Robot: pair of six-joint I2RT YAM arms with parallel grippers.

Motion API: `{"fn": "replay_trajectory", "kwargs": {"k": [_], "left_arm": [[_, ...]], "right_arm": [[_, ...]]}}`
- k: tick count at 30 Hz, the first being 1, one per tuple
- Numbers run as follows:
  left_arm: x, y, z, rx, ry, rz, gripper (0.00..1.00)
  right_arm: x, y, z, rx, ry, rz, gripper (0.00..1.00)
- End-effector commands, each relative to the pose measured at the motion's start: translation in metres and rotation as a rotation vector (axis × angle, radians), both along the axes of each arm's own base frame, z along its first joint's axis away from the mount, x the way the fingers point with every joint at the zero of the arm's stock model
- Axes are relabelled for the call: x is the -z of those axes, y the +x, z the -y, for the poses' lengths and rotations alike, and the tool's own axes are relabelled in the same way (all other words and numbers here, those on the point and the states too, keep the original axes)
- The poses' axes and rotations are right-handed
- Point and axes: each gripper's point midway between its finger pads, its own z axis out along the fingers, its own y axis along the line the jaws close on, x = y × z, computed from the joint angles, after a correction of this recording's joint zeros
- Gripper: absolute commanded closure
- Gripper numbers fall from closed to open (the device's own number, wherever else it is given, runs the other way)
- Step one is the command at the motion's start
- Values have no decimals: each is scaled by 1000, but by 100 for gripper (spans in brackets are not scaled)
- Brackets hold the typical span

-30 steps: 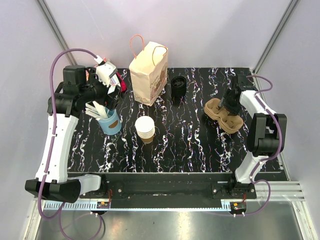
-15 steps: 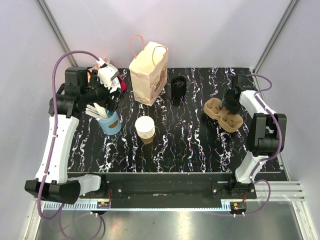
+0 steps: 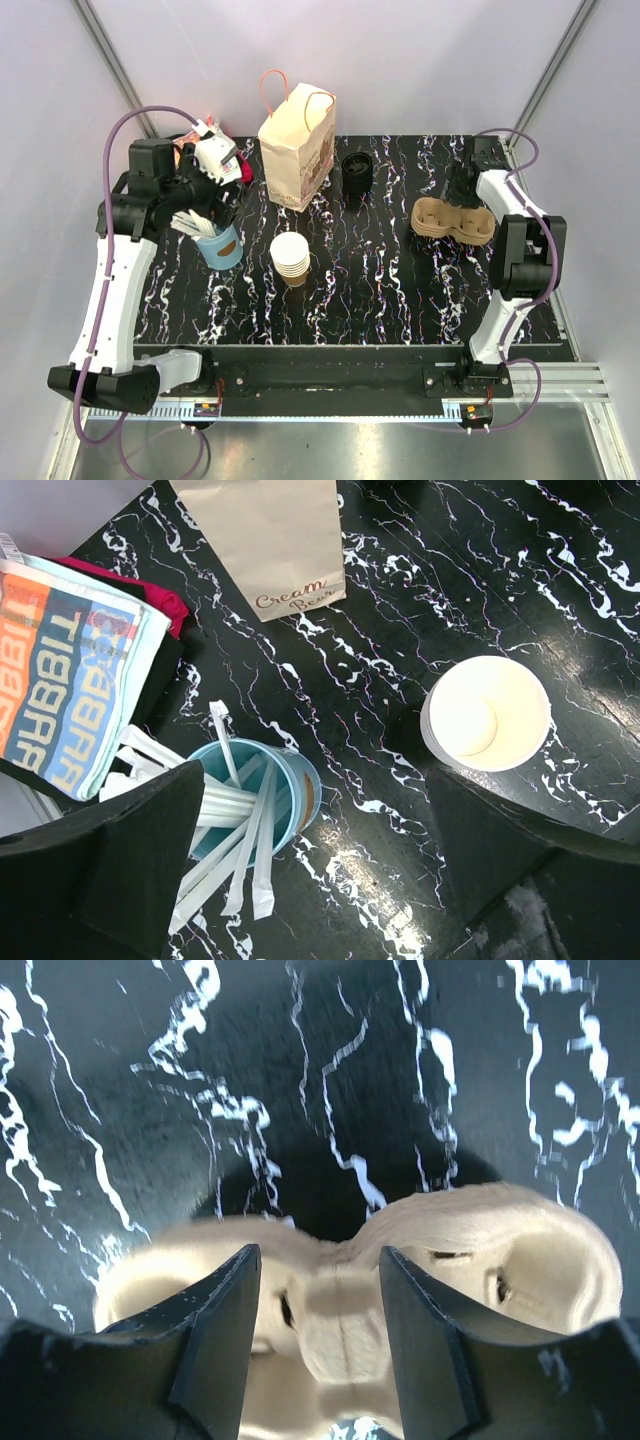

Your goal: Pack the takeout coffee

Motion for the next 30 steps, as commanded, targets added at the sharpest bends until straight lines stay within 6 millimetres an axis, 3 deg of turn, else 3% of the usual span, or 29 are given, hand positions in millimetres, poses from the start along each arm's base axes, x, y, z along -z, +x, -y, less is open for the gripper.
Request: {"fn": "replay_trajectory", "kwargs": {"k": [1, 9, 14, 22, 30], "left_arm": [[-11, 0, -1, -2, 12, 65, 1], [-5, -1, -2, 0, 19, 56, 1], [2, -6, 11, 67, 10, 31, 1], [39, 0, 38, 125, 67, -32, 1], [73, 4, 69, 193, 112, -110, 1]], "right_arm": [[-25, 35, 2, -56, -47, 107, 43], [-69, 29, -9, -145, -28, 195, 39], [-99, 13, -22, -263, -18, 235, 34], [-141, -33, -74, -519, 175, 271, 32], [-171, -59, -84, -616, 173, 326, 30]]}}
